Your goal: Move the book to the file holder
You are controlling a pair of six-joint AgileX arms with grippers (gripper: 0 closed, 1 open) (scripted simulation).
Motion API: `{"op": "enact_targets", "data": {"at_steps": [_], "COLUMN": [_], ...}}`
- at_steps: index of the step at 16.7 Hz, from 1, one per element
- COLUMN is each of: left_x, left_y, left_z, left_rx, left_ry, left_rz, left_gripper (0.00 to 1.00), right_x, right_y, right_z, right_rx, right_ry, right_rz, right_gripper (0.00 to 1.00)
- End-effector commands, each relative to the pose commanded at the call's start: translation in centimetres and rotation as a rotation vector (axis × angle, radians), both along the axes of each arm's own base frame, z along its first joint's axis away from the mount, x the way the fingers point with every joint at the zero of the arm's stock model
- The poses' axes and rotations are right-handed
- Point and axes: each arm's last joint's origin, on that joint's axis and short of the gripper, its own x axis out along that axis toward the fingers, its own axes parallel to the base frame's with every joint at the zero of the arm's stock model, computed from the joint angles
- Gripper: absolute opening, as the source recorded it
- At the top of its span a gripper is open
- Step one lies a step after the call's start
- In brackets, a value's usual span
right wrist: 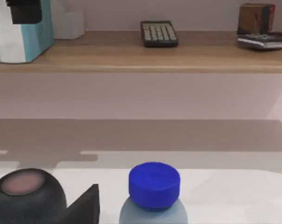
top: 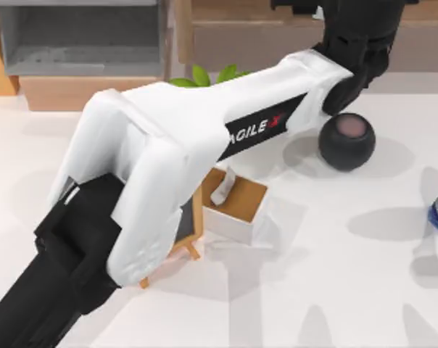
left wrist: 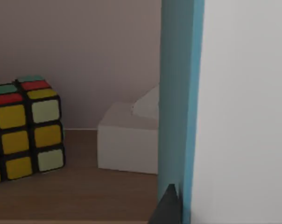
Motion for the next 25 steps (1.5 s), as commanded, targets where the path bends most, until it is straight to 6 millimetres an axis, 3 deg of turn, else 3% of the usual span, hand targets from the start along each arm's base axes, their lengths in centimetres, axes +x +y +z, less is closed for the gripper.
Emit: {"op": "enact_targets", "data": {"at_steps": [9,13,17,21,25], "left_x": [-0.2,-0.2,-1.3,-3.5,-7.4], "left_y": [-0.2,-0.2,0.1,2.1,6.2], "left_z": [1.6,1.3,2.3,3.3,3.9], "left_rx": [0.001,0.005,0.06,0.234,0.474], "left_ry": [-0.001,0.002,-0.007,0.007,0.027], "left_rz": [-0.004,-0.003,-0.032,-0.062,-0.091], "left_gripper": [0.0,0.0,0.0,0.0,0.0], "right_x": [0.0,0.0,0.0,0.0,0.0], "right_y": [0.0,0.0,0.0,0.0,0.0], "right_z": [0.0,0.0,0.0,0.0,0.0], "right_rx": [0.0,0.0,0.0,0.0,0.0], "right_ry": [0.0,0.0,0.0,0.0,0.0], "right_rz": [0.0,0.0,0.0,0.0,0.0], "right_gripper": [1.0,1.0,1.0,1.0,1.0]}}
